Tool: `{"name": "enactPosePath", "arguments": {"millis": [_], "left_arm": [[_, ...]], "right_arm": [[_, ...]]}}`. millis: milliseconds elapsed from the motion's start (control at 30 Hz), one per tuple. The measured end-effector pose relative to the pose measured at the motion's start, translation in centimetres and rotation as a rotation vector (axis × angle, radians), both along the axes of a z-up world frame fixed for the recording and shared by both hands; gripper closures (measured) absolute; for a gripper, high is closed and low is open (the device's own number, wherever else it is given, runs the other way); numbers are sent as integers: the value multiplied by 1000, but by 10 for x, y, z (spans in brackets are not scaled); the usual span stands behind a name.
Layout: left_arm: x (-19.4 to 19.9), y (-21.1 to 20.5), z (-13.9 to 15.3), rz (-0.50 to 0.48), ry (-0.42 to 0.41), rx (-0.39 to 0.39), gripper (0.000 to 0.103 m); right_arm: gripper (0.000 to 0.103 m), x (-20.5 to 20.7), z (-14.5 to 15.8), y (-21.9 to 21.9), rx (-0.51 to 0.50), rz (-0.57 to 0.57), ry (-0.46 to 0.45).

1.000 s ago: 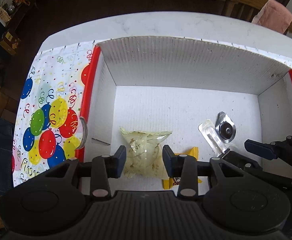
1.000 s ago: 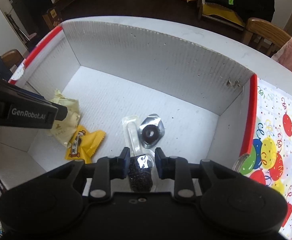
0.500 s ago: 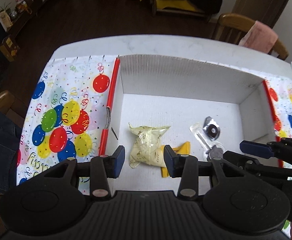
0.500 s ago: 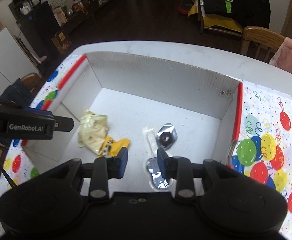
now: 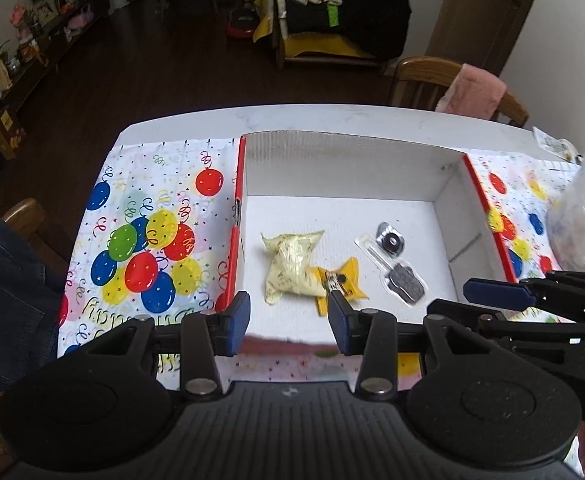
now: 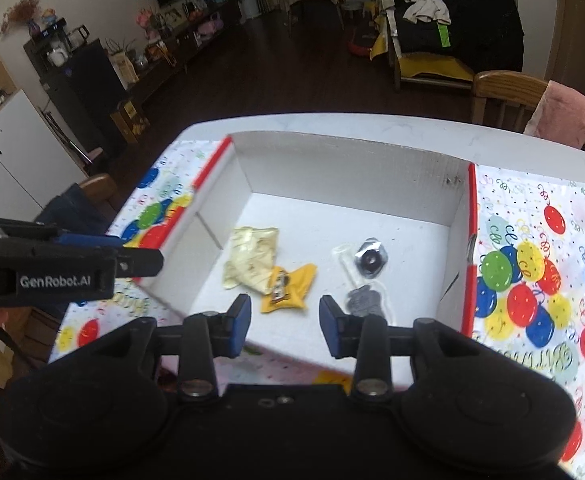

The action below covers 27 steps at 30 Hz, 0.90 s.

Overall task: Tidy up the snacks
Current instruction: 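Withdraw both tools from the box toward the remaining snacks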

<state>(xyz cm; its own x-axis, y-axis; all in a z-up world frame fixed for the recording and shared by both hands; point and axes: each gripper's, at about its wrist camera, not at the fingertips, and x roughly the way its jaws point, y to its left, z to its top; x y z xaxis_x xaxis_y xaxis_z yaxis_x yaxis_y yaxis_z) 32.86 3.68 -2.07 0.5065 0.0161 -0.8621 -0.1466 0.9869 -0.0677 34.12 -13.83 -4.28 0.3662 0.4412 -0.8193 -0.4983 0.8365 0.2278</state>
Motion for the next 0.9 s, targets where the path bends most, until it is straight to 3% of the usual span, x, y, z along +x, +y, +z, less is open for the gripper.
{"name": "enactPosePath", "arguments": {"millis": [267,500,633,700,900], "left_arm": [[-49,2,17,-41,-58,-8,57],[-90,3,26,-78,-106,4,55],[-110,5,30,-91,-131,0,46],[-119,6,29,-106,-136,3,46],[-147,9,20,-117,-143,24,41]], "right_arm": [[58,-44,21,1,47,-27,-30],[47,-79,33,-1,88,-38,-44],[43,-99,36,-2,93,-44,-62],[33,-108,35,-4,94,-50,-67],[18,-136,28,-11,109,-47,-63]]}}
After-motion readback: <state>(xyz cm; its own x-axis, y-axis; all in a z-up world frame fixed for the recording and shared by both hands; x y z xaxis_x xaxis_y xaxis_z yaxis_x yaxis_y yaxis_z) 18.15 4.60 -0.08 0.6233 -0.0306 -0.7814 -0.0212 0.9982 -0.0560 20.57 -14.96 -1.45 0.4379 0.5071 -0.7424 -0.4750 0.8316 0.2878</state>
